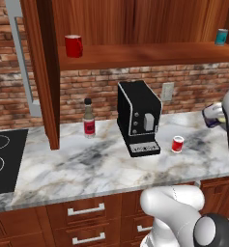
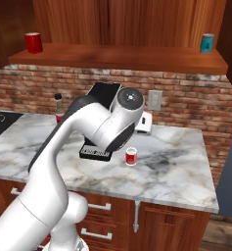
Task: Pick the cans from the counter and place them in their designated side in the cabinet.
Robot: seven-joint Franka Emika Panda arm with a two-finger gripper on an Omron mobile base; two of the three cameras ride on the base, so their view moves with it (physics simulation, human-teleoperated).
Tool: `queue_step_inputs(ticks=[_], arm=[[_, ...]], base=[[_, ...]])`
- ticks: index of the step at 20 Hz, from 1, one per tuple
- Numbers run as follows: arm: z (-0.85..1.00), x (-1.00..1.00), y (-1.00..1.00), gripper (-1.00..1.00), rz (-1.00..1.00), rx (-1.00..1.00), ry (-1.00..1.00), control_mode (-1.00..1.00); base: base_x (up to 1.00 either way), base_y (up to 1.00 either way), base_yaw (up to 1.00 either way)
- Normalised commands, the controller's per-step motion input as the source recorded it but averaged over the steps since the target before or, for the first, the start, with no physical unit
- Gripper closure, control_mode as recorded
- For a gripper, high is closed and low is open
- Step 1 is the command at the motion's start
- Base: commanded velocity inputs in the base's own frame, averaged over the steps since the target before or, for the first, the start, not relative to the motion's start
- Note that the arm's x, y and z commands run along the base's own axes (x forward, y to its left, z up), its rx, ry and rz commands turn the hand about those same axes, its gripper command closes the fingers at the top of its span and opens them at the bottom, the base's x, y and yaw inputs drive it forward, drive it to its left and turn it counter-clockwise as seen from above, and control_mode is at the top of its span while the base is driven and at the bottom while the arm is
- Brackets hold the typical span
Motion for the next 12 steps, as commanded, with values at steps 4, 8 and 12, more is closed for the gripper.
queue_step_inputs(ticks=[4, 8, 12], arm=[[0.28, -0.2, 0.0, 1.0, 0.0, 0.0, -0.11, -1.0], [0.28, -0.19, 0.0, 1.0, 0.0, 0.0, -0.12, -1.0], [0.3, -0.18, 0.0, 1.0, 0.0, 0.0, -0.12, -1.0]], base=[[0.0, 0.0, 0.0], [0.0, 0.0, 0.0], [0.0, 0.0, 0.0]])
